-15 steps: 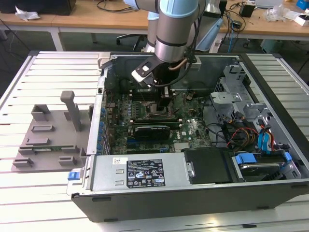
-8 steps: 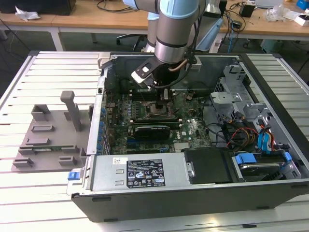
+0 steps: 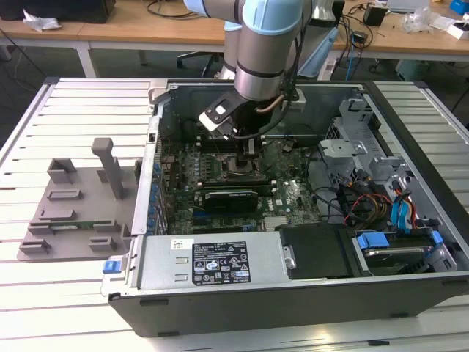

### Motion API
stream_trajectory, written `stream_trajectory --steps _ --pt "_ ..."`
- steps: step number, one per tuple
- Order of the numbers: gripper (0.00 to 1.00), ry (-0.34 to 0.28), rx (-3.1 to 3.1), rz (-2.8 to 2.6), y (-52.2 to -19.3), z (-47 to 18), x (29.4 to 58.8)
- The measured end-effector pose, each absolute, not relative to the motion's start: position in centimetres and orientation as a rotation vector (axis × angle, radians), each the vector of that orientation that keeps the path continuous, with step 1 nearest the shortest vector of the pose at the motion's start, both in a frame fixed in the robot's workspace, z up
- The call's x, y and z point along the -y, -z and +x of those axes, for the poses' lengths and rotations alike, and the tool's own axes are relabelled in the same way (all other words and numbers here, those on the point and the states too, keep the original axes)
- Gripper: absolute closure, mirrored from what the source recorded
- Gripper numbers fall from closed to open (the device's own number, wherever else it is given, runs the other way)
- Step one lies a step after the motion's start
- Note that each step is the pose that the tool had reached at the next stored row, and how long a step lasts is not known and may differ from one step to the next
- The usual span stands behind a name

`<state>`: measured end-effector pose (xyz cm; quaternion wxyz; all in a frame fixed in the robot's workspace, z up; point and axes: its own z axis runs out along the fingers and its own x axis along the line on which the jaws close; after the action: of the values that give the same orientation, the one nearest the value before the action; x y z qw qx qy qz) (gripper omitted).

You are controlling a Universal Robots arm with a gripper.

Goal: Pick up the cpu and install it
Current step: 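Place the cpu into insertion slot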

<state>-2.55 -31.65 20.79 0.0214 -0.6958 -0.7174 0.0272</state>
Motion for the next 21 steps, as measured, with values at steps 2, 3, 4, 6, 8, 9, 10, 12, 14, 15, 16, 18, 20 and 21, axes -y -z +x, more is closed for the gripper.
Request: stream_trajectory --steps 2,3,4,6,8,9,10,12,14,15,16,18,20,21 --pt "0.89 -0.085 2.226 -2.154 -20.5 -2.6 31.7" --pt "0.89 -0.085 2.226 -2.154 -20.3 -2.5 31.7" --pt "0.89 -0.084 2.227 -2.153 -20.3 -1.9 31.7" --pt "0.89 -0.083 2.226 -2.153 -20.8 -1.9 31.7" --pt "0.89 -0.085 2.227 -2.154 -21.4 -1.9 31.7" --pt "0.89 -0.086 2.227 -2.154 -21.7 -1.9 31.7" --pt "0.89 -0.087 2.228 -2.154 -22.0 -1.9 31.7" --pt "0.89 -0.089 2.229 -2.155 -22.8 -1.9 31.7" --pt "0.89 -0.092 2.23 -2.157 -23.4 -1.9 31.7" --pt "0.89 -0.094 2.23 -2.158 -23.8 -1.9 31.7" --pt "0.89 -0.096 2.231 -2.158 -24.3 -1.9 31.7" --pt "0.89 -0.1 2.233 -2.16 -24.9 -1.9 31.7" --pt "0.89 -0.103 2.234 -2.161 -25.5 -1.9 31.7" --pt "0.89 -0.104 2.234 -2.162 -25.8 -1.9 31.7"
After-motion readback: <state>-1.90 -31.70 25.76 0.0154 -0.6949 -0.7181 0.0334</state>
